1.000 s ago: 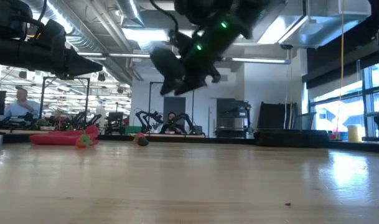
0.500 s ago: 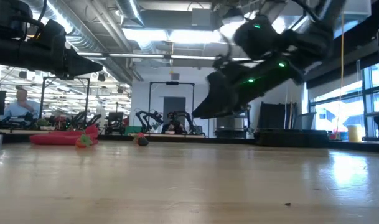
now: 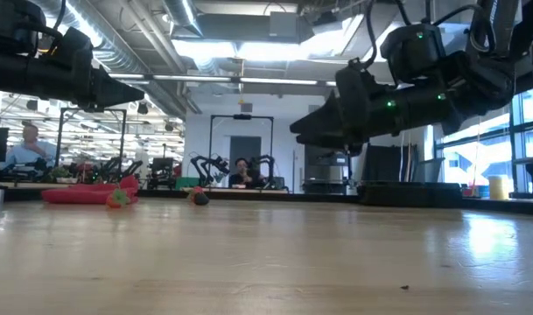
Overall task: Pick and placing Produce into tupperware
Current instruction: Put the black raspberry into the black bin
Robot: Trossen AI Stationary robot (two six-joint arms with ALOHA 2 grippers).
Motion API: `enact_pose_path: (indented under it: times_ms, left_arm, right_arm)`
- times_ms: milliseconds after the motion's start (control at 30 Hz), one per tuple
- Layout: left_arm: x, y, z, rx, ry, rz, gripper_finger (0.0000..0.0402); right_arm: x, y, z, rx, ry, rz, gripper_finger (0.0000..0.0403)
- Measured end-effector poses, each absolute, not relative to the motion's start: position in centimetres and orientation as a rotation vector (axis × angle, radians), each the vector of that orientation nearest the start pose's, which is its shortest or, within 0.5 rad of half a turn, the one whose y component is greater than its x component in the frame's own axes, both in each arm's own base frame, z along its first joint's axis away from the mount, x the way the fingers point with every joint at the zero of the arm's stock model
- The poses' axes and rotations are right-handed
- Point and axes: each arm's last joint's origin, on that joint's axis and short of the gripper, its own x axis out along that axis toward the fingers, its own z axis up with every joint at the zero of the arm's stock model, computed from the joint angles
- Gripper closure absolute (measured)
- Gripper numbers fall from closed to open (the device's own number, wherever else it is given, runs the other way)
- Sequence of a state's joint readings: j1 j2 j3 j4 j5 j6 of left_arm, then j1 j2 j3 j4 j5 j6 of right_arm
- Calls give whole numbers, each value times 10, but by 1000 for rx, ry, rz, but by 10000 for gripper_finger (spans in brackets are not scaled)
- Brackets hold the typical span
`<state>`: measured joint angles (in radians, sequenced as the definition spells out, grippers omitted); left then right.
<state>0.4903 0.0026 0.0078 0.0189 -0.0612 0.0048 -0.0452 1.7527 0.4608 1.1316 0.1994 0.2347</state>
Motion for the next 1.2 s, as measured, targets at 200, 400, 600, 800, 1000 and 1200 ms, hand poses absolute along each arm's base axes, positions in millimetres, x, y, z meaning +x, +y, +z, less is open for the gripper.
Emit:
enact_pose_path:
  times_ms: [200,400,600,800,1000,1200]
  left_arm:
    - [85,47,168,10,-23,552,374]
    - [85,47,168,9,-23,552,374]
    - [85,47,168,8,-26,552,374]
    - [85,47,168,-1,-27,551,366]
    - [86,46,168,-17,-29,489,291]
    - [86,46,167,-18,-25,480,193]
  right_arm:
    - [287,-19,129,183,135,-260,190]
    - [287,-20,129,89,148,-257,190]
    - [287,-20,129,76,150,-256,190]
    - [287,-20,128,9,163,-251,190]
    - [287,-20,128,5,164,-250,190]
    - [287,-20,128,-23,168,-248,190]
